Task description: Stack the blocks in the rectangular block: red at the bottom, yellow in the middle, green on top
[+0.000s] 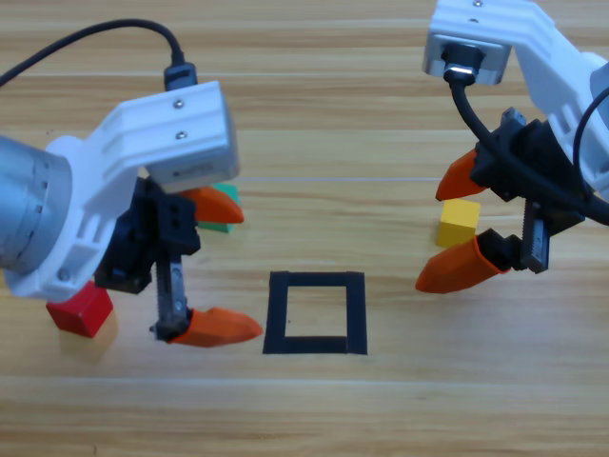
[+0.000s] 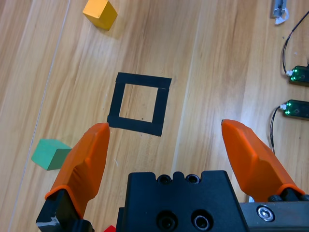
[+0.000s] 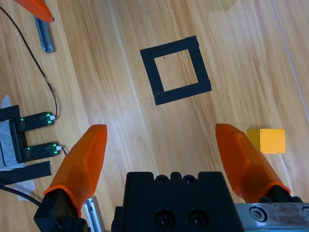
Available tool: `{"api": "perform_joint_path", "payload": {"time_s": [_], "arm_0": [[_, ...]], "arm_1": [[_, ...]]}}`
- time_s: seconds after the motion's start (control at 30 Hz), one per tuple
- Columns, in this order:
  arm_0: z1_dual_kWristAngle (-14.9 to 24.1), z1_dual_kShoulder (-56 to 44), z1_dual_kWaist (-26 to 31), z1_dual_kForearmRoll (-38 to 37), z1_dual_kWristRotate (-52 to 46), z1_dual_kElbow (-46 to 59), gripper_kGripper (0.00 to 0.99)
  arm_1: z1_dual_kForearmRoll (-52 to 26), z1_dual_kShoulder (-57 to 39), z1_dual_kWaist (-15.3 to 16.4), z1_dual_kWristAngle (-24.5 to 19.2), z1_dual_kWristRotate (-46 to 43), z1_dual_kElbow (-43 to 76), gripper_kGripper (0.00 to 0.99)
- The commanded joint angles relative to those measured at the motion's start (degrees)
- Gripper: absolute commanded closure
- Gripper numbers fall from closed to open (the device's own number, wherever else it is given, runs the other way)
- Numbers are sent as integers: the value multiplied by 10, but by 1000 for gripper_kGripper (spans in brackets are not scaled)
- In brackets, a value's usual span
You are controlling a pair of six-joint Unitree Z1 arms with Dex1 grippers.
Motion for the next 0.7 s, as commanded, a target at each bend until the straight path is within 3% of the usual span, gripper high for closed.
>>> {"api": "perform_joint_path", "payload": {"time_s": [0.03,0.3,0.47,0.7], "arm_0": [[2,-2,-9,0,-7,14,0],[1,3,-9,-2,-6,12,0],[3,0,-9,-2,-6,14,0],[5,4,-9,-3,-16,14,0]], "arm_1": [[8,-2,15,3,2,12,5],[-3,4,14,3,42,10,5],[-70,37,-39,-2,145,8,8],[-137,127,-43,-166,279,-6,10]]}}
